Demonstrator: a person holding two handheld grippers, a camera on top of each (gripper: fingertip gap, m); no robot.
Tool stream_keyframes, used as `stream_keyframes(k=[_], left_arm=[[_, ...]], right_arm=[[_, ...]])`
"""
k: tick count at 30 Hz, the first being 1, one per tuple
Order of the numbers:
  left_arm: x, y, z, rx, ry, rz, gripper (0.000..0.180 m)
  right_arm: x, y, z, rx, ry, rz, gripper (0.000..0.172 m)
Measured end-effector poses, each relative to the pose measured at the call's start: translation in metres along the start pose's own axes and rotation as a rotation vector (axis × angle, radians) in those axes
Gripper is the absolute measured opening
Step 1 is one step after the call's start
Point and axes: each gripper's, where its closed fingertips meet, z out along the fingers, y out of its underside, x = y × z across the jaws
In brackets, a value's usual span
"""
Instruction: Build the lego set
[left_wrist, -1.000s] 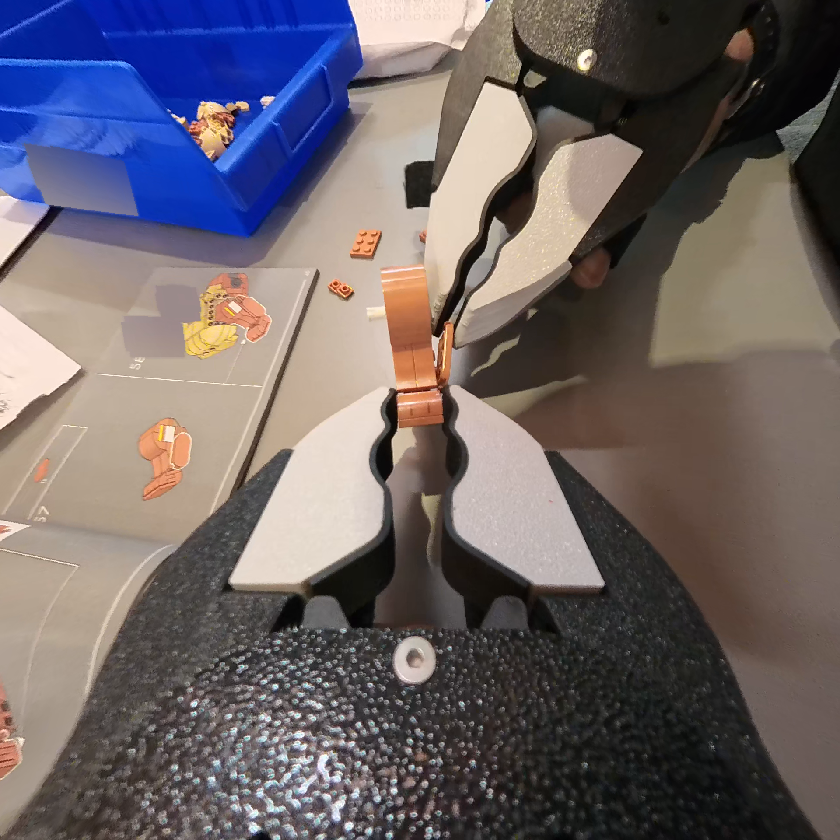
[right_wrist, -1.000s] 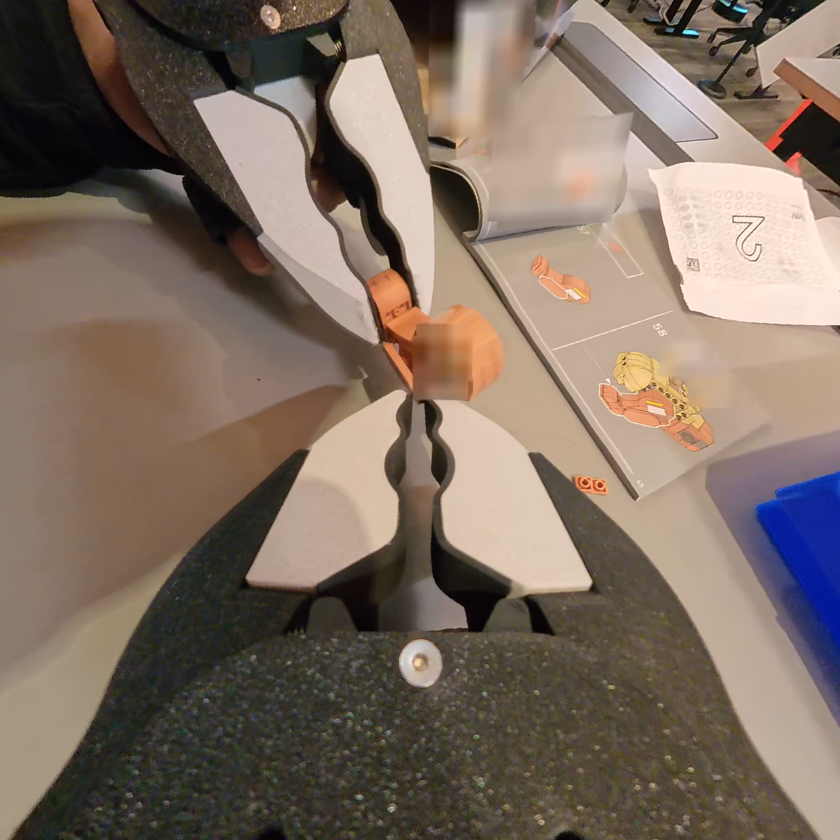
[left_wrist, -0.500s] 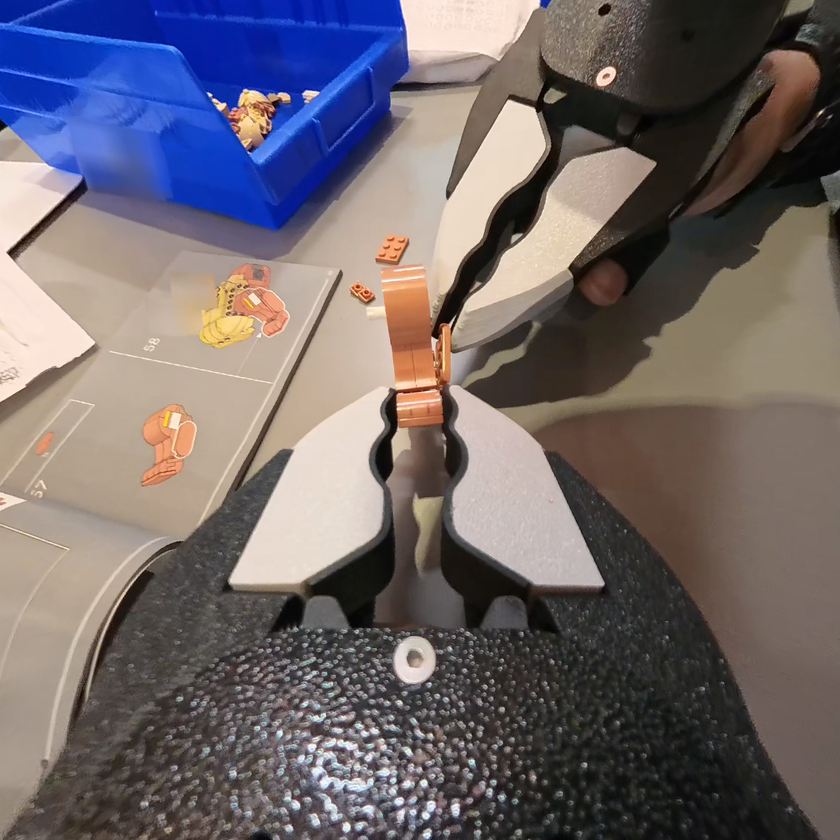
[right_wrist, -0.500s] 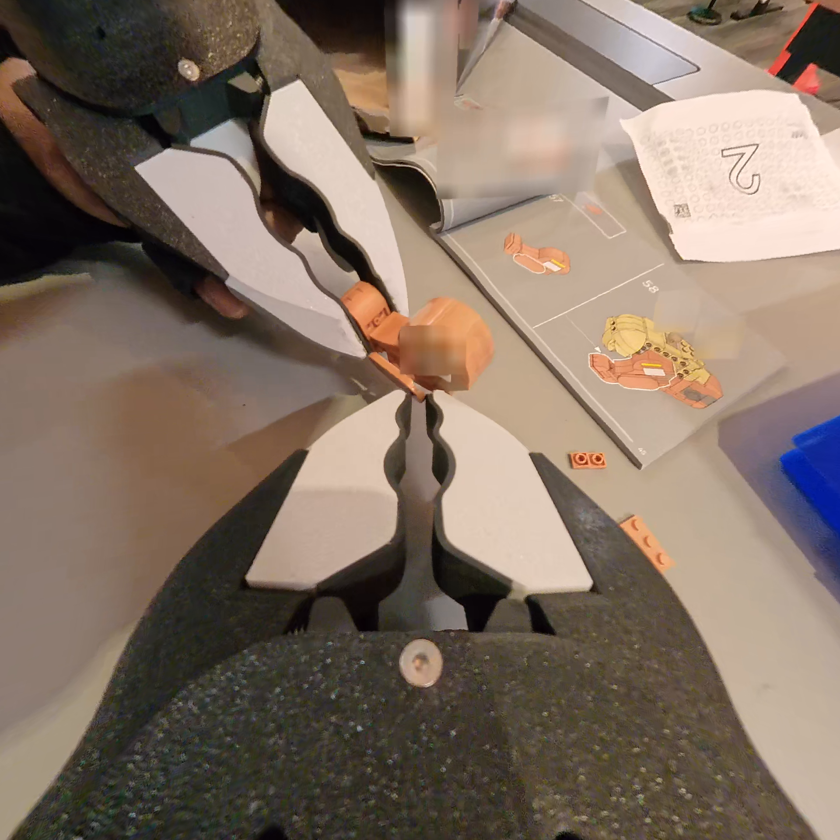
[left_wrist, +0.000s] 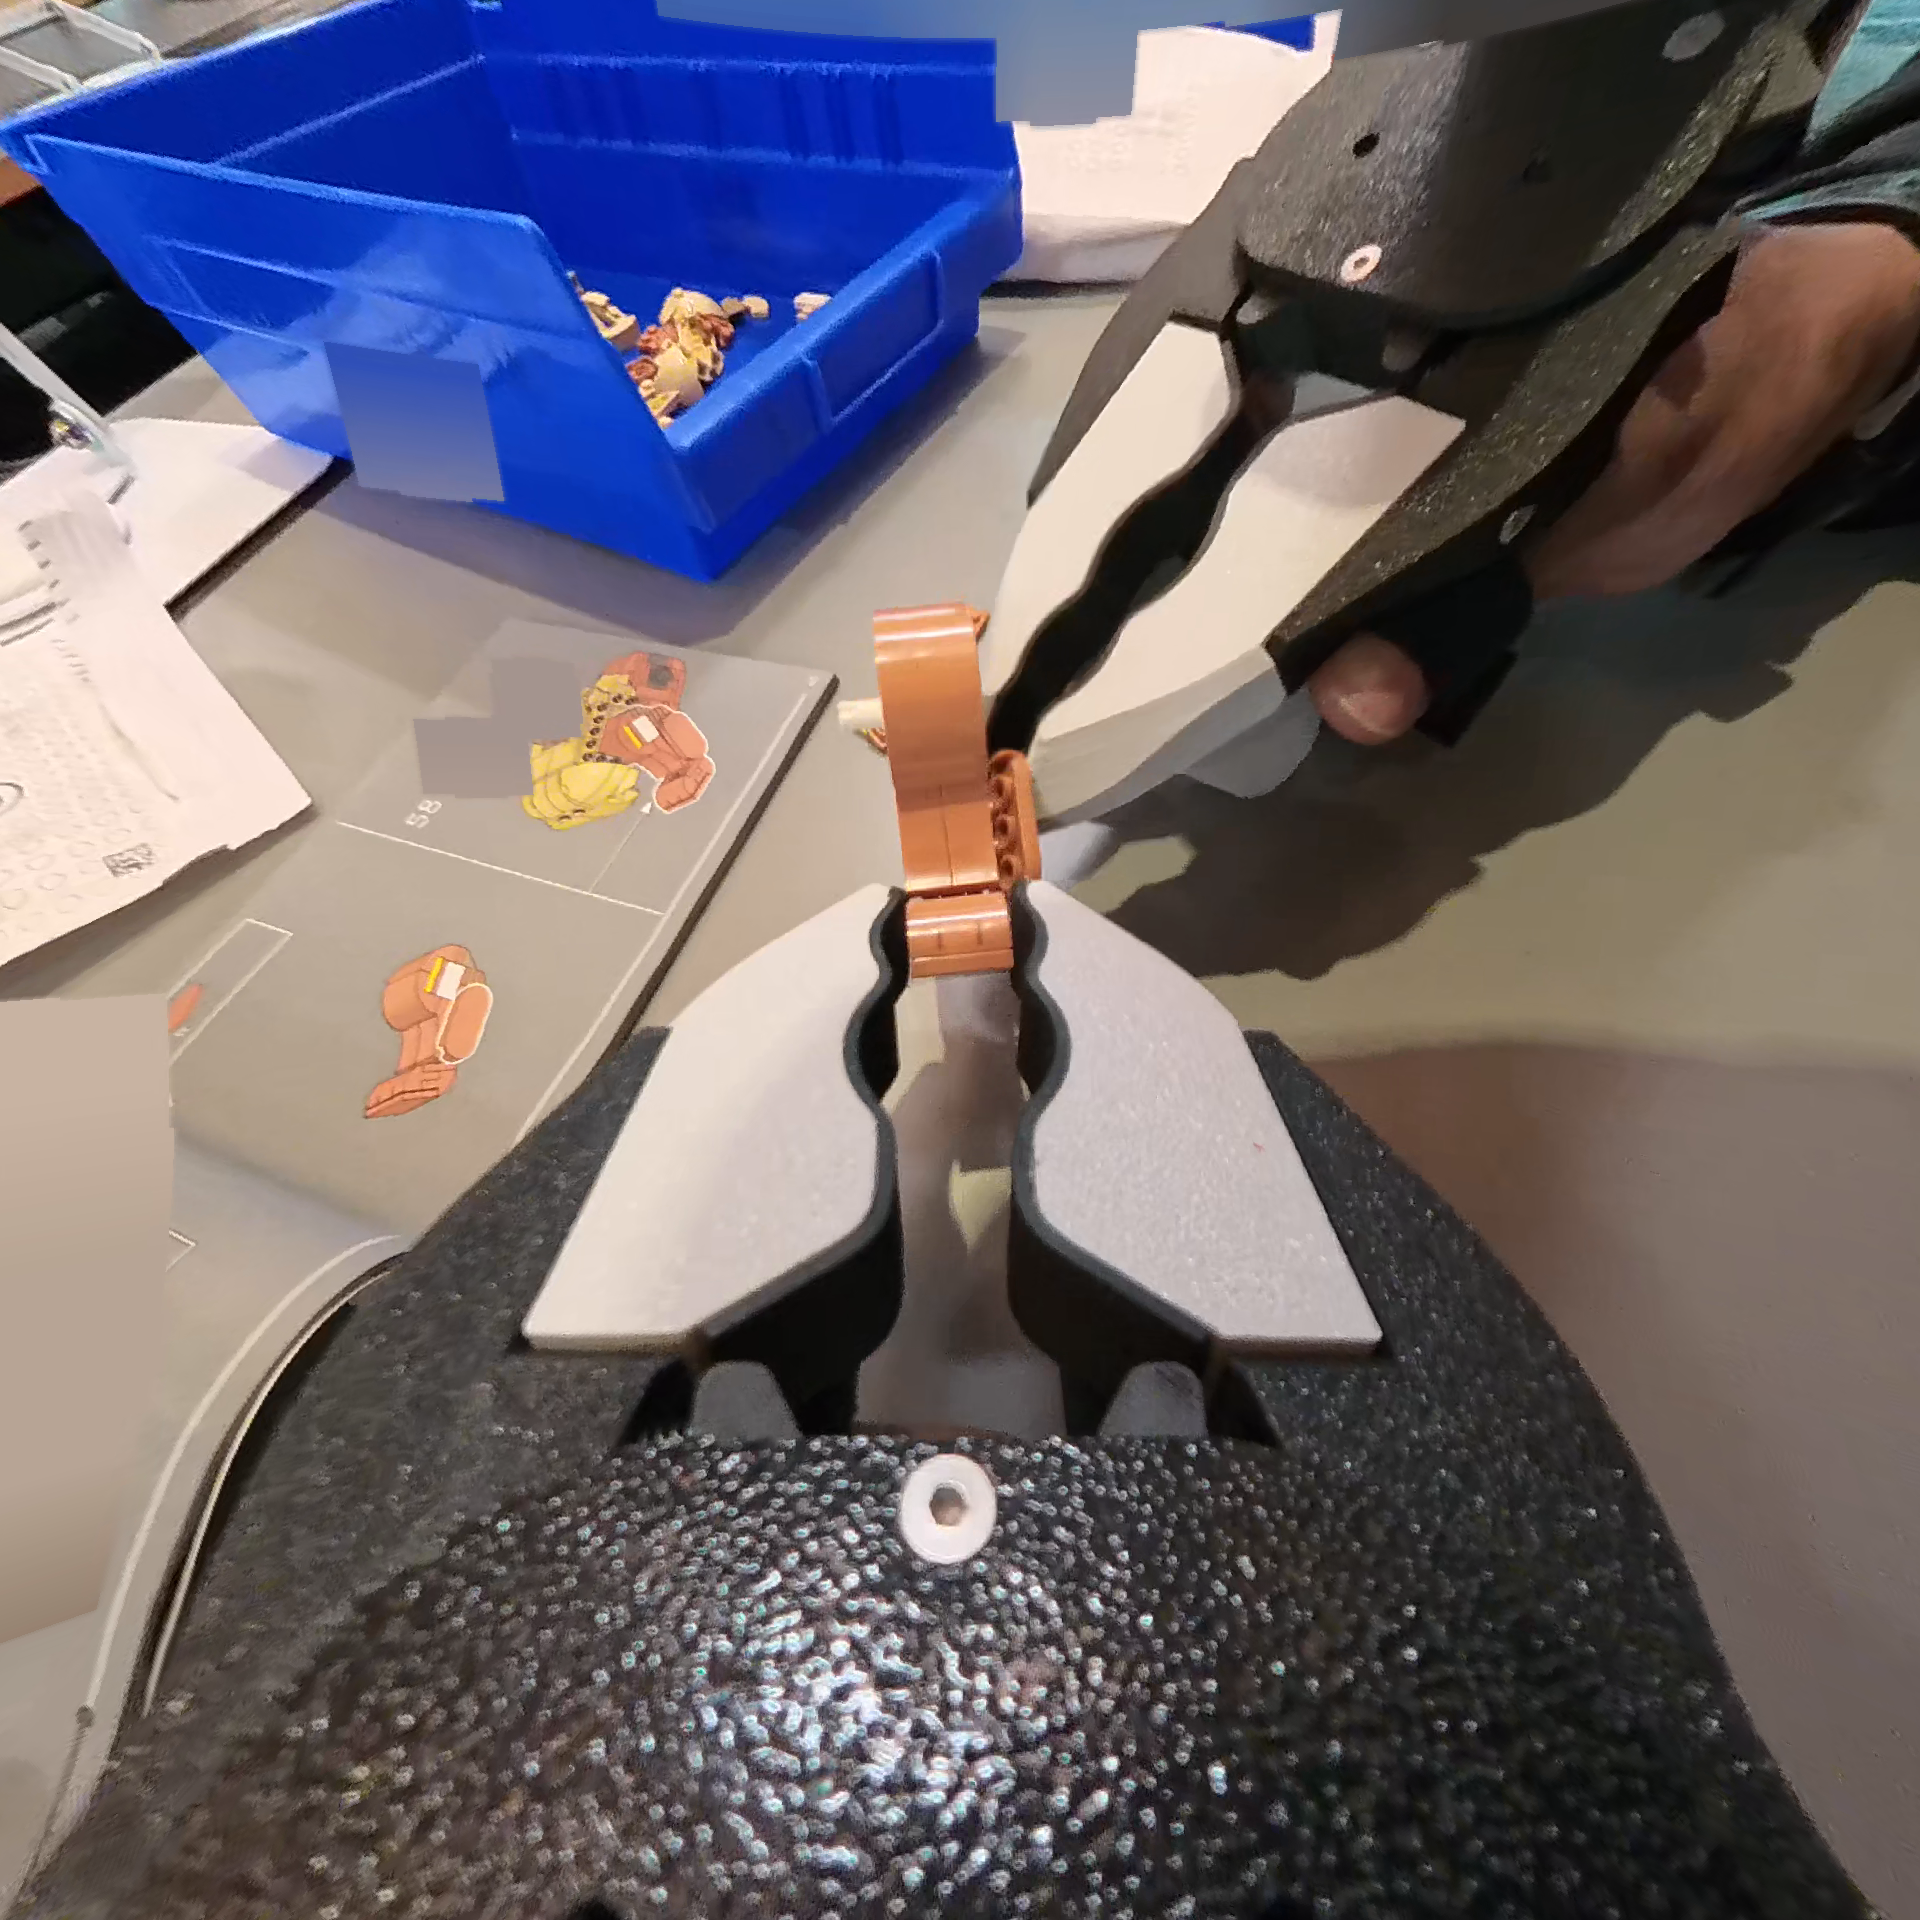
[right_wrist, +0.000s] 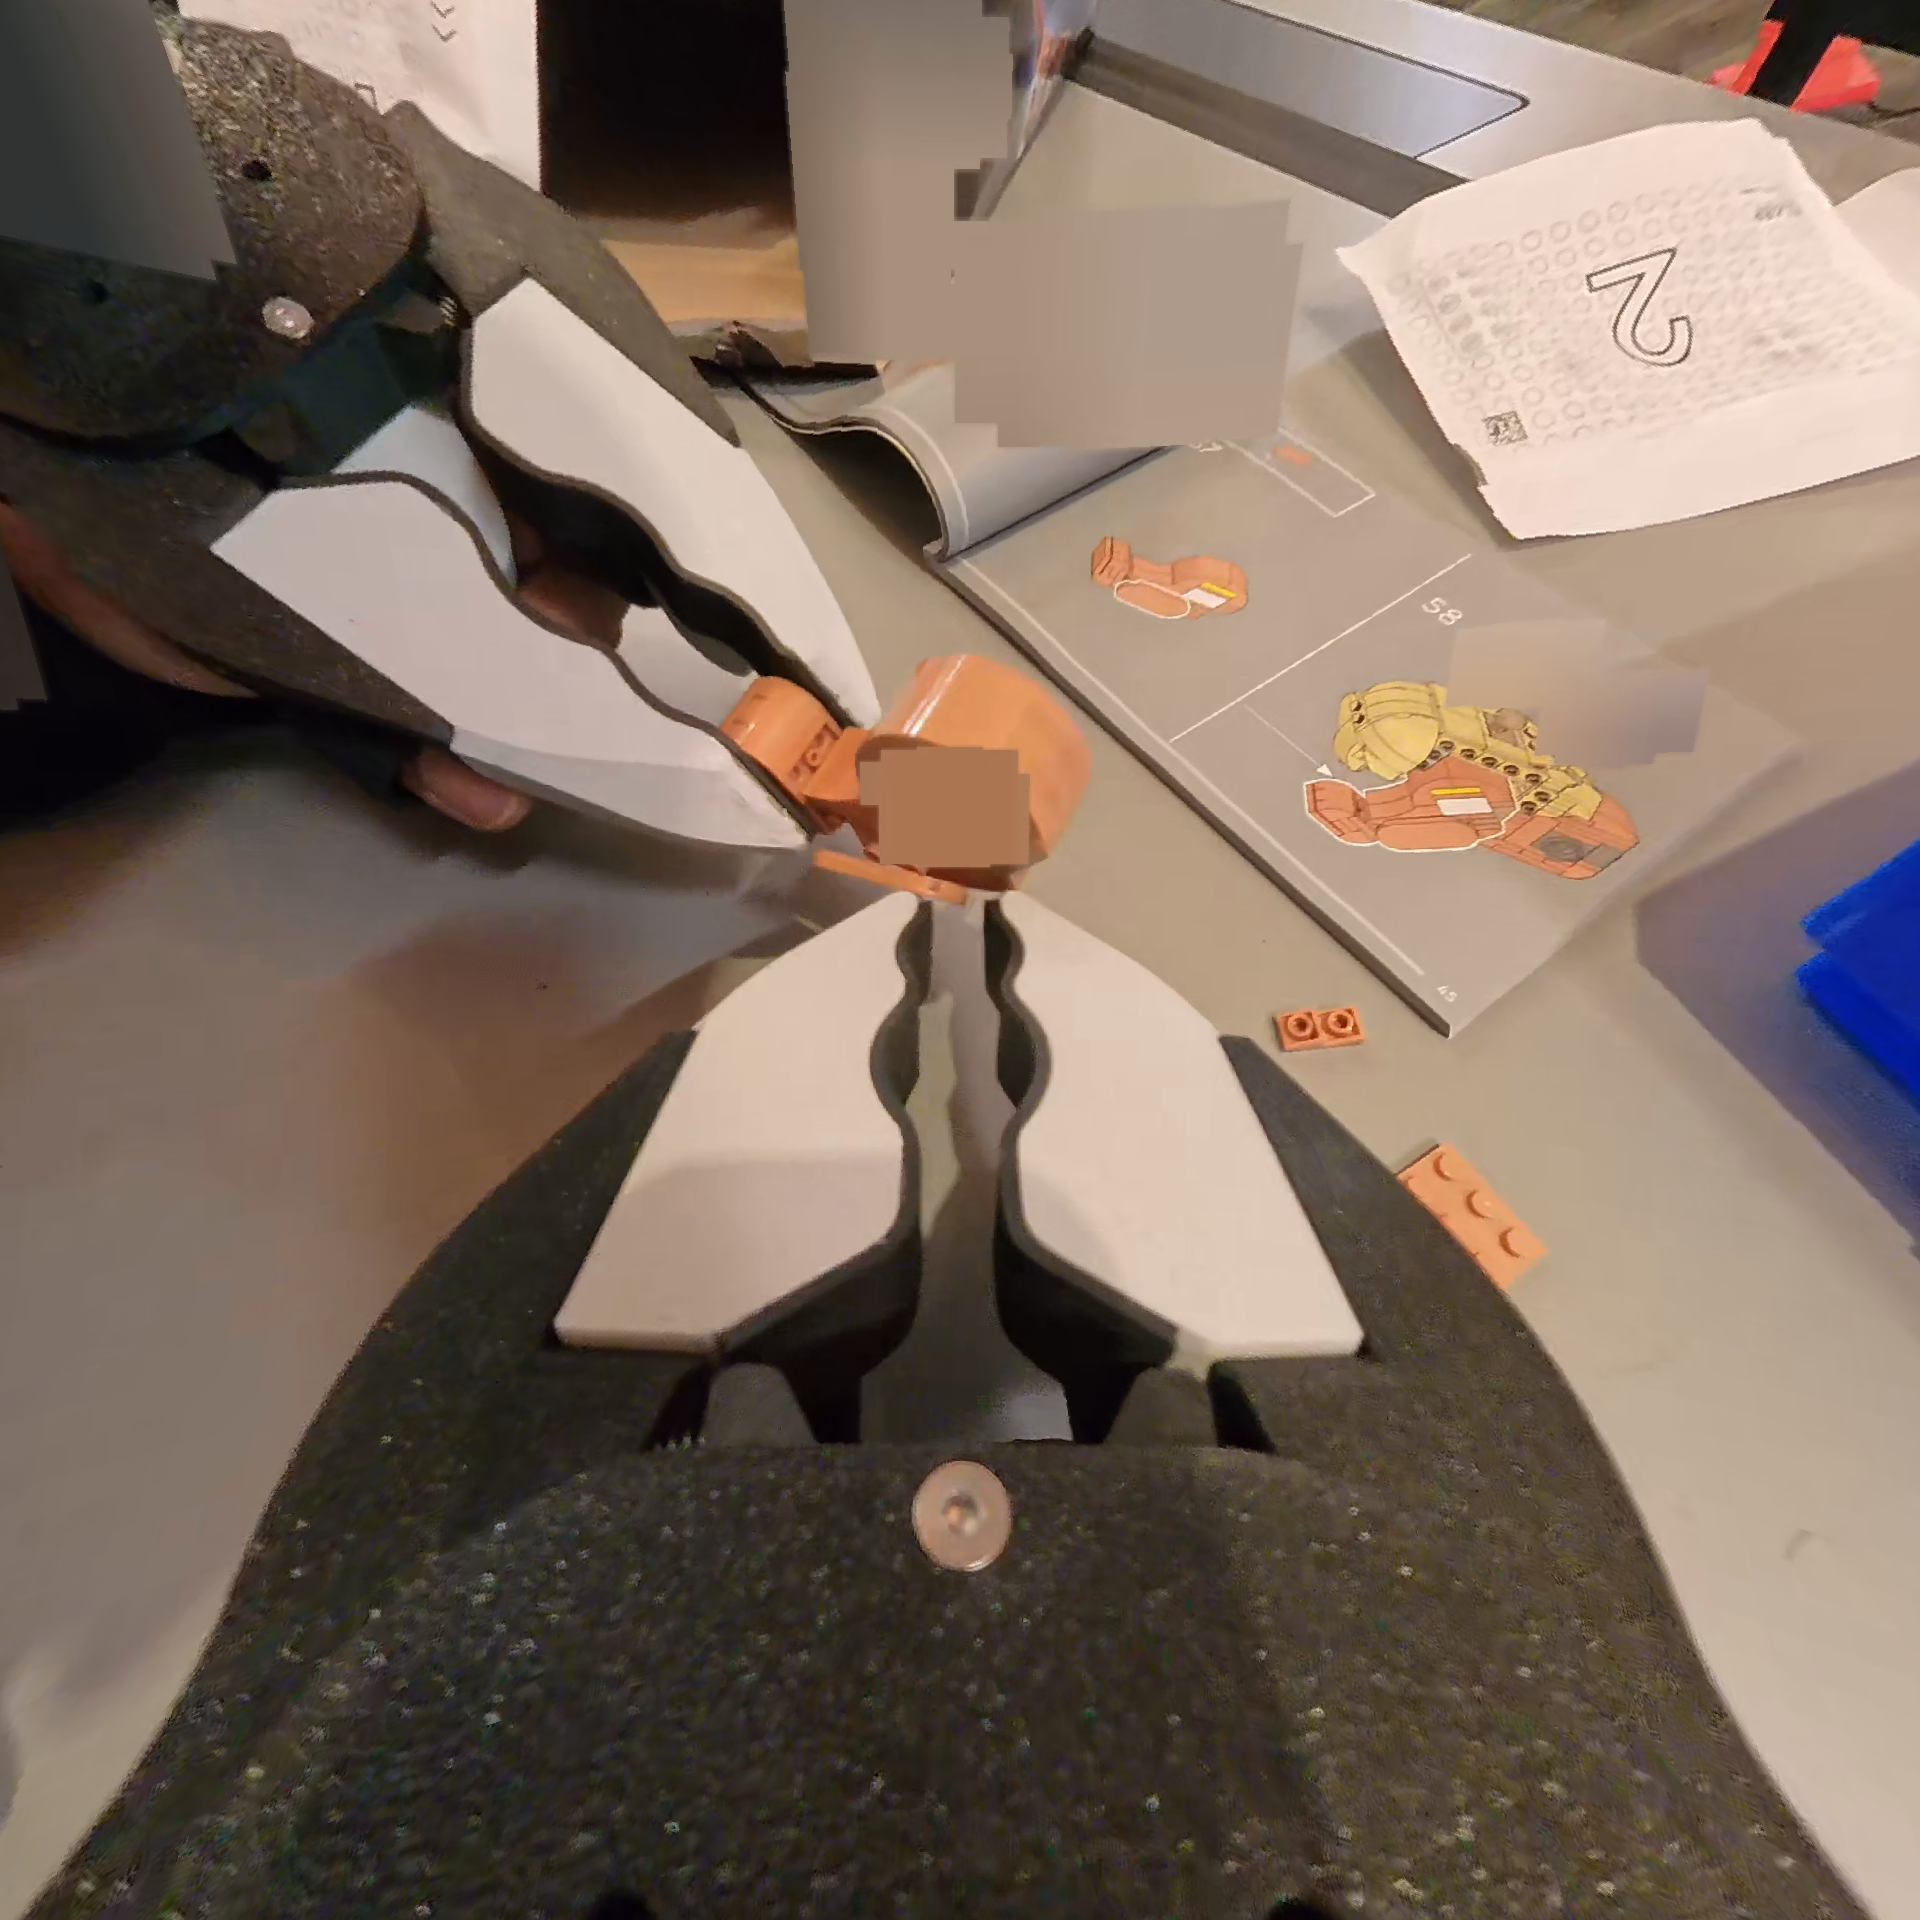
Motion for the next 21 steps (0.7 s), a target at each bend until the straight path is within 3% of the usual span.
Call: stream_keyframes(k=[21], left_arm=[[-0.0007,-0.0086,-0.0008,0.051,-0.033,-0.006,0.018]], right_arm=[[-0.0012,-0.0061,-0.0013,0.043,-0.080,0.120,0.014]])
